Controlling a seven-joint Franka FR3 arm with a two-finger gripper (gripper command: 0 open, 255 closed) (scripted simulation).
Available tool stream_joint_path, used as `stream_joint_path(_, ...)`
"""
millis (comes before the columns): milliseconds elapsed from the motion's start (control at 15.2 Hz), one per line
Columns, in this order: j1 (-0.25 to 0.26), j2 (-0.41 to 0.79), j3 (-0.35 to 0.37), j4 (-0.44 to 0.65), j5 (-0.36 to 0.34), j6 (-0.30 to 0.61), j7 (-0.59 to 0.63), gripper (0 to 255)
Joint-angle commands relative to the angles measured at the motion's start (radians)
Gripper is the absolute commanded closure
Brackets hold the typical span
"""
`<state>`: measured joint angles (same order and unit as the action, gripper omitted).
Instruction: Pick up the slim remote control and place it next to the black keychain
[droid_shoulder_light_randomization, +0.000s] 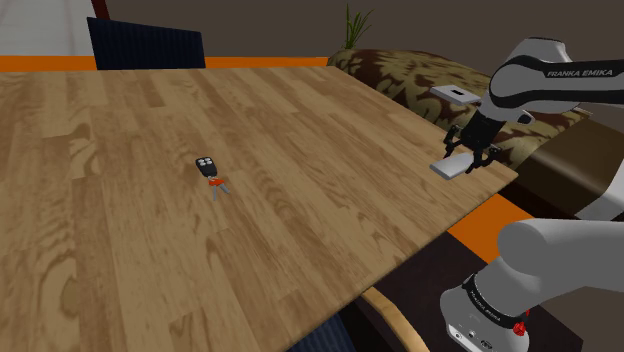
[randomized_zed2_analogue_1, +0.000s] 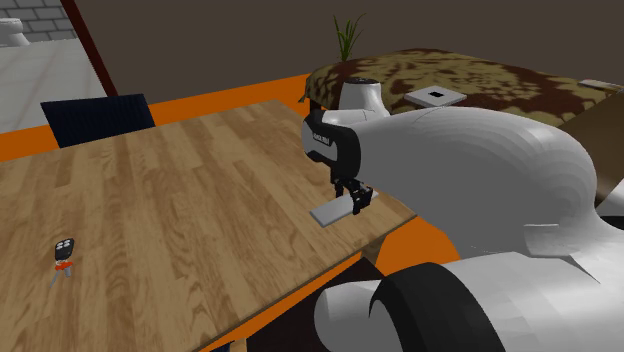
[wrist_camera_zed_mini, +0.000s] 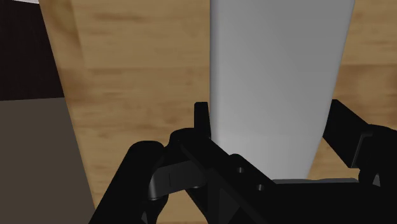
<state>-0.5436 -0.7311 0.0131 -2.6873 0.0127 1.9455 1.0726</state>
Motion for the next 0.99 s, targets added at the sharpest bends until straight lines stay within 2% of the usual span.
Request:
stream_joint_path(0, 0.000, 0.000, 0.000, 0.000, 0.000, 0.000, 0.000, 255)
stream_joint_path(132, 0.000, 0.000, 0.000, 0.000, 0.000, 0.000, 0.000, 255)
stream_joint_path(924, 0.000, -0.020, -0.001, 0.149, -0.001, -0.170, 0.001, 255)
